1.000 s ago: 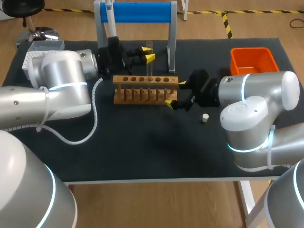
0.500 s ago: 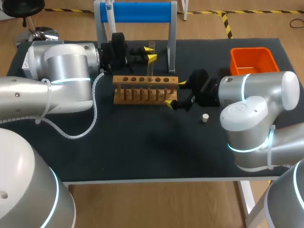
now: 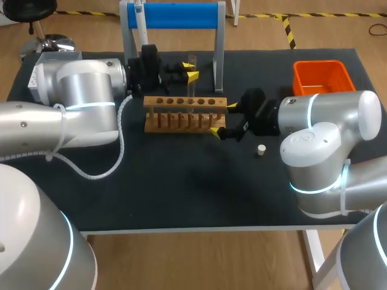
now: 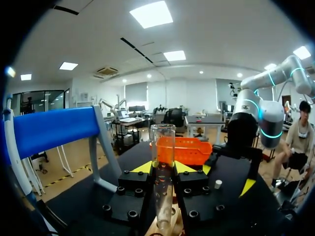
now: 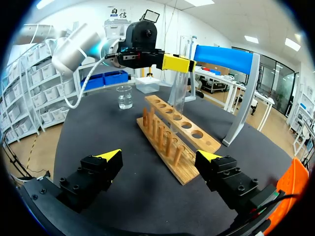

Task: Invert the test tube, pick up the pipette, mount the tip to pipette, aspirate from beaker and dispense into the tube, eject the tip, return the pipette, and cap with the stopper.

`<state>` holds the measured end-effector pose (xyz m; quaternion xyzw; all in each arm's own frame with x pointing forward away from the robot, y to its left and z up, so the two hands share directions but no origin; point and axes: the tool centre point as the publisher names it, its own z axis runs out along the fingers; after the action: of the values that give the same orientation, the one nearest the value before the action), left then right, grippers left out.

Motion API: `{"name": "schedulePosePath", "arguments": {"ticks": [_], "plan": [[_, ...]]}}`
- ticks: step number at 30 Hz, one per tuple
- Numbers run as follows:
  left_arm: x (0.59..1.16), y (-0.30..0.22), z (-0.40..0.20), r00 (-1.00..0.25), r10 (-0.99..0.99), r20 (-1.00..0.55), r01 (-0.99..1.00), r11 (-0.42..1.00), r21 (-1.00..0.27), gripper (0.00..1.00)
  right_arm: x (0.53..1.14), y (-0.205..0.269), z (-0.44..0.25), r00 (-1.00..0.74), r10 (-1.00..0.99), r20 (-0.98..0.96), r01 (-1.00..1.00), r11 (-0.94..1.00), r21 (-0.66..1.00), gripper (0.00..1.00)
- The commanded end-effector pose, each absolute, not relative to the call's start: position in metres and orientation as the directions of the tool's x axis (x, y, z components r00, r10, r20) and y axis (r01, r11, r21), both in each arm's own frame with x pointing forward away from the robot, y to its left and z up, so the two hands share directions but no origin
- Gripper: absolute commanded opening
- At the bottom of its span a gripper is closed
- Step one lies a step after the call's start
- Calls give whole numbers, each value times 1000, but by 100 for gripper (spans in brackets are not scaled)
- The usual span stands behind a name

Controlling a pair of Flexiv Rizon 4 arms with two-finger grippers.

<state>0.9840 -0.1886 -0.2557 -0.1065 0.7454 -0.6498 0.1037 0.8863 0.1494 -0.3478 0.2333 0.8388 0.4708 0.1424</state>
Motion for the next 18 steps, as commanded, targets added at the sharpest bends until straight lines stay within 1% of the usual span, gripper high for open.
{"name": "schedulePosePath", "arguments": {"ticks": [1,18], "plan": [[986,-189,-258,-958,-287,-10,-29,133,-991,0,886,149,-348,-850,526,-19,258,448,856,100],[985,-188,-268,-955,-297,13,-51,122,-991,0,886,149,-348,-850,526,-19,258,448,856,100]]}}
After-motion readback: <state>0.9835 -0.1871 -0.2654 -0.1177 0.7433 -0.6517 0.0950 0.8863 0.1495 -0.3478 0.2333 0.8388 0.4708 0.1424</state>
